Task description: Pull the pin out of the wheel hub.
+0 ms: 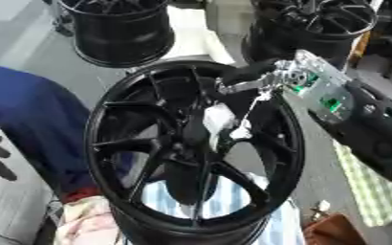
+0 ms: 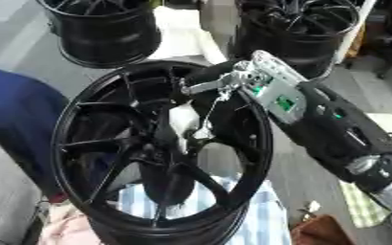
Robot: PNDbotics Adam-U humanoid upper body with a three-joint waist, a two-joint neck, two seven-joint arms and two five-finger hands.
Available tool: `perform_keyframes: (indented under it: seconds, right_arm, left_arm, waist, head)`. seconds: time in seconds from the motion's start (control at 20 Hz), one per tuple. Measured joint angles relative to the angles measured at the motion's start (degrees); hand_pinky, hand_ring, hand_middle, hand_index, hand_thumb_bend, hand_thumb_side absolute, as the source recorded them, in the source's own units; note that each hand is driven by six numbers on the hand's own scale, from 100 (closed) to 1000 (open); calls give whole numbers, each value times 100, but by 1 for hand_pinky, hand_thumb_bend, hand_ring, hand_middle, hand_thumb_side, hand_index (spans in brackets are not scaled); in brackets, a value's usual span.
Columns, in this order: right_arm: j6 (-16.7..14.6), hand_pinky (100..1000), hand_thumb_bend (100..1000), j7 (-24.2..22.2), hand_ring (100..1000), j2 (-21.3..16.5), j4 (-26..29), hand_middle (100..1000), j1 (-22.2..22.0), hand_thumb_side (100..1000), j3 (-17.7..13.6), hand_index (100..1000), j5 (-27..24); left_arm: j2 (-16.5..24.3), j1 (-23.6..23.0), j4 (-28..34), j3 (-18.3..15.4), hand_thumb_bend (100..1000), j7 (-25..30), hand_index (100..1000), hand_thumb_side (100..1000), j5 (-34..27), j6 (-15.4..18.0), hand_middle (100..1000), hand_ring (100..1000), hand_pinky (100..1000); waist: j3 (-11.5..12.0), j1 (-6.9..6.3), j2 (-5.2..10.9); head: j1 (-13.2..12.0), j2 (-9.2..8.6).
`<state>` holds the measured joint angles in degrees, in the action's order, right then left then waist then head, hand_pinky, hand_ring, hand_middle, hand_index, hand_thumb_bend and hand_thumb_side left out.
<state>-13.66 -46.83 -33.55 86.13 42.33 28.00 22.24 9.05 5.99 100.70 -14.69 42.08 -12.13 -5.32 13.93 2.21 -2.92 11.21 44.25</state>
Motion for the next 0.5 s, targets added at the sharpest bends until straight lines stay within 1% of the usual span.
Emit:
perform_keyframes:
  seconds: [0.05, 0.15, 0.3, 0.4, 0.5]
  right_arm:
    - [16, 807, 134, 49, 712, -3, 29, 426, 1, 283, -12, 525, -37]
    - [53, 803, 121, 140, 699, -29, 112, 408, 31, 286, -33, 509, -137]
    - [152, 801, 111, 253, 690, -175, 334, 400, 175, 286, -136, 502, -410]
    - [240, 801, 112, 310, 686, -350, 552, 399, 298, 283, -244, 502, -672]
    - [353, 804, 112, 388, 684, -602, 827, 400, 397, 280, -406, 503, -977]
  left_arm:
    - [0, 0, 0, 0, 100, 3, 774, 883, 0, -3, 589, 487, 543]
    - [0, 0, 0, 0, 100, 9, 775, 884, 0, -9, 589, 488, 544]
    - [0, -2, 0, 0, 100, 19, 775, 885, 0, -18, 589, 486, 544]
    - [1, -7, 0, -1, 100, 19, 775, 886, 2, -20, 589, 487, 544]
    - [5, -31, 0, -3, 100, 18, 775, 887, 7, -22, 590, 490, 544]
  waist:
    - [-4, 0, 0]
    - [-12, 3, 0]
    - [-31, 22, 3]
    - [-76, 60, 9]
    - [-133, 102, 23]
  head:
    - [0, 0]
    - [-1, 0]
    - [-5, 0]
    - [-26, 0]
    - [-55, 0]
